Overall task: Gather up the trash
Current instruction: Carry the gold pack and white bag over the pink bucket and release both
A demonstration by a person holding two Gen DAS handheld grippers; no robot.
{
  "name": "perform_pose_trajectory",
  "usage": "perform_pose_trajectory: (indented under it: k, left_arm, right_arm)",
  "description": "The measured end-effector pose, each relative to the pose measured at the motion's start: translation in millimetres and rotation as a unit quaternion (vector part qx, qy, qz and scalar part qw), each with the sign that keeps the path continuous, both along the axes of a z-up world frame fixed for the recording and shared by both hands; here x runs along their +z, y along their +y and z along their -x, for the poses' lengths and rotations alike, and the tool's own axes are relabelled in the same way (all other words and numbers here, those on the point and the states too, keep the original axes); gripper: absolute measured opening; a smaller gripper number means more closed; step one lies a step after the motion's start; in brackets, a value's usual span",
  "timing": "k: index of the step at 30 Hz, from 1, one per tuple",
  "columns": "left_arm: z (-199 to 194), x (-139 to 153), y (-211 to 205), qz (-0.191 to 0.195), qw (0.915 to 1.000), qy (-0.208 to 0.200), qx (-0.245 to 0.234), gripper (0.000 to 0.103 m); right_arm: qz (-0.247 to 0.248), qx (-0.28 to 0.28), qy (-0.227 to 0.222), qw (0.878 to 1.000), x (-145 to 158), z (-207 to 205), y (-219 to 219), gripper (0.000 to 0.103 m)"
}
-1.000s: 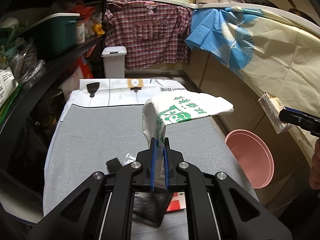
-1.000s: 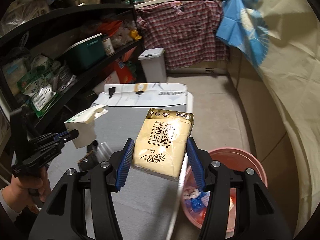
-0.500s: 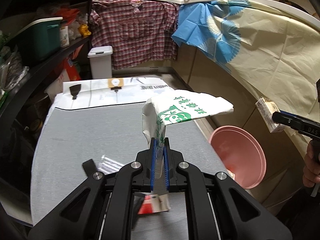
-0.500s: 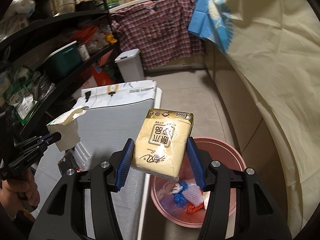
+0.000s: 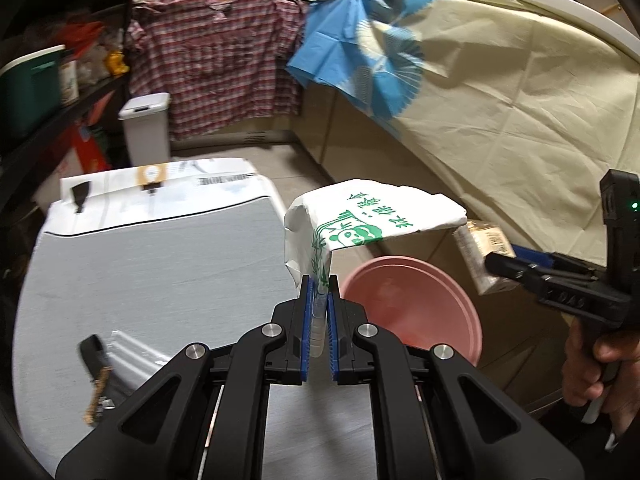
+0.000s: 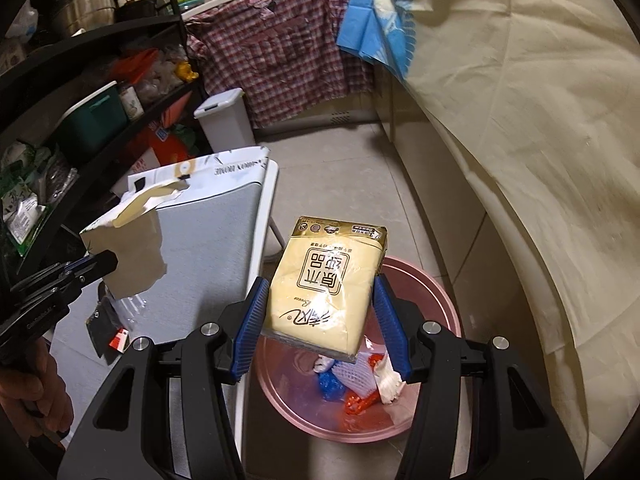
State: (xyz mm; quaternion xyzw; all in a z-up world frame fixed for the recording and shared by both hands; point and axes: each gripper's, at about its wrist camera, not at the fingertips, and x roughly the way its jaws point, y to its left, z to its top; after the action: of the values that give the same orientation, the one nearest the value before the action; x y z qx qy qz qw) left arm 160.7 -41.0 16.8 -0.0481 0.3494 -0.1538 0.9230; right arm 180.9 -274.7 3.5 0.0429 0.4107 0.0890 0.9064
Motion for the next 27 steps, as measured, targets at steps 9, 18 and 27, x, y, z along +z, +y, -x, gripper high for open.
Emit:
perform_pose_trajectory:
  k: [9,18,27]
  left_arm:
    - [-11.6,-8.1,-49.9,0.005,0.9990,0.017,-0.042,0.007]
    - [-22.4,-24.9,-73.4,-0.004,0.9979,0.032,-0.057,0.007]
    - [-32.7,-38.1,-85.5,-0.010,0.9970,0.041,-0.065,0.007]
  right_arm:
    - [0.010,-0.016,0.034,0.999,-17.5,-4.2,-14.8,0.054]
    - [0.015,-0.026,0.049,0.998,-26.8,-7.2,-20.7,0.054]
    - [0.023,-0.037,0.054,0.998,-31.4,-11.3,-24.7,0.055]
